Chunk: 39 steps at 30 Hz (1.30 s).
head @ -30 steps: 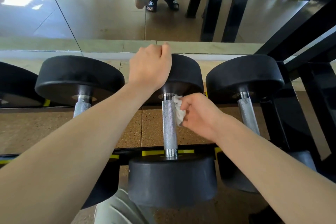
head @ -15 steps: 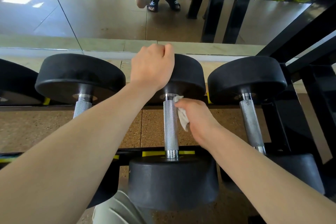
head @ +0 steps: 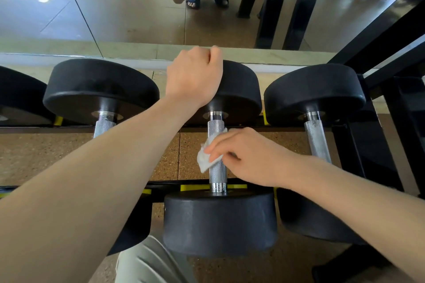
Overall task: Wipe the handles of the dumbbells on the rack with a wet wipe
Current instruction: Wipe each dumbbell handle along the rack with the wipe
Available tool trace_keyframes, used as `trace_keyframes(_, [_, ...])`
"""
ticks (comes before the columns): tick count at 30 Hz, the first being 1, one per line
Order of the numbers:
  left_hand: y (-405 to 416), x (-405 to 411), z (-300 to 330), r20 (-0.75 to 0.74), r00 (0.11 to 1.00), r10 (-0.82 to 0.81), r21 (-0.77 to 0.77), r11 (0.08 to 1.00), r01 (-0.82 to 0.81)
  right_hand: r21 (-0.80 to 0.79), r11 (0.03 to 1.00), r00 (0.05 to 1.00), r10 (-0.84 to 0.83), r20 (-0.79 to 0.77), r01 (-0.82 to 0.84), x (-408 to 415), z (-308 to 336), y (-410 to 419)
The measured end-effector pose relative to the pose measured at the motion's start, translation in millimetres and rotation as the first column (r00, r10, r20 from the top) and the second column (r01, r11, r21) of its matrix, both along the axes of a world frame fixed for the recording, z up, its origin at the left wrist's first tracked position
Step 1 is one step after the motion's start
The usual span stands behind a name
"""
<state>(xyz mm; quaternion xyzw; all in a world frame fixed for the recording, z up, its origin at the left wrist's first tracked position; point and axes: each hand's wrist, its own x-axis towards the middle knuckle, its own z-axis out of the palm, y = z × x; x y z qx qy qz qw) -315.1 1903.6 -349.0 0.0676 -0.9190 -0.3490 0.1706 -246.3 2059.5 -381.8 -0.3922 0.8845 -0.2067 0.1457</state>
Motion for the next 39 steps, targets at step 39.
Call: trace_keyframes(39, [1, -3, -5, -0.033, 0.999, 0.015, -0.019, 1.0, -0.016, 0.365, 0.923, 0.689, -0.344, 0.638, 0.123, 15, 13, 17])
